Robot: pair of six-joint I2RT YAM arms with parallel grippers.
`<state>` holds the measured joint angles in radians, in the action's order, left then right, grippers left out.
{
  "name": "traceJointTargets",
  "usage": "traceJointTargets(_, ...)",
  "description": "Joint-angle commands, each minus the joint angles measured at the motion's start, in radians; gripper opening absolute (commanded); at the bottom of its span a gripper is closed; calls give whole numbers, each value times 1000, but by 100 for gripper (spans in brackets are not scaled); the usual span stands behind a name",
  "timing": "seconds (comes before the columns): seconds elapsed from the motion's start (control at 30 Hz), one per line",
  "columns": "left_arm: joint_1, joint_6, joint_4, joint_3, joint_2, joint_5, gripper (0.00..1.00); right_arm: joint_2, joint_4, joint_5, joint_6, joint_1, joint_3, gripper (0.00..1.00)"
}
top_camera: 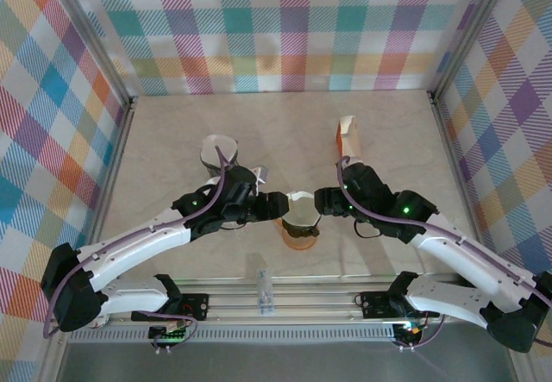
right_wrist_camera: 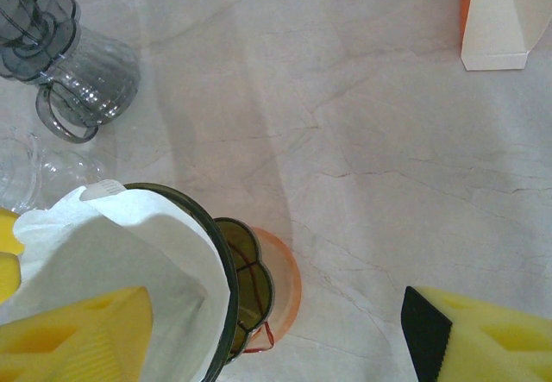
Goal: Place the coffee filter in the dripper
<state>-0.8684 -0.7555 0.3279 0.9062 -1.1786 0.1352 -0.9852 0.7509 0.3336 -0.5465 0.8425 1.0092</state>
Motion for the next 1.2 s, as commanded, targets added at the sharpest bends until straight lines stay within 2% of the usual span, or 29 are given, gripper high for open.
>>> traceJointTargets(0.0,-11,48,64,78,61,-45,65,21,13,21,-14,-6,-12,78)
traceJointTargets(0.13,-9,116,168,137,164,-168,75,35,9,15,-19,-7,-28,78)
traceJointTargets(0.23,13,129,253,139,258,-266,76,47,-2,12,-24,-6,-49,78)
traceJointTargets(0.3,52,114,289,113,326,-289,76,56,-11,10,-24,-6,-64,78)
traceJointTargets(0.43,200,80,373,57,454,-303,73,67,-23,6,-19,-6,-81,78)
traceJointTargets(0.5,315,62,396,23,495,-254,68,72,-29,1,-14,-6,-85,78)
traceJointTargets(0.57,454,35,373,-34,518,-129,62,77,-36,-2,-11,-6,-88,78)
traceJointTargets(0.63,557,-1,345,-92,520,-37,55,84,-41,-4,-9,-6,-92,78)
traceJointTargets(0.7,641,-37,315,-157,527,30,49,95,-40,-5,-6,-7,-96,78)
traceJointTargets(0.77,708,-68,304,-224,546,45,42,113,-40,-5,-6,-6,-102,78)
traceJointTargets(0.9,781,-103,284,-333,557,50,31,151,-38,1,-8,-6,-116,78)
traceJointTargets(1.0,788,-143,220,-425,530,83,21,165,-35,2,-7,-6,-121,78)
traceJointTargets(1.13,790,-196,98,-532,491,126,1,171,-40,2,-4,-6,-124,78)
traceJointTargets(1.17,789,-206,60,-553,479,135,0,171,-42,2,-2,-6,-124,78)
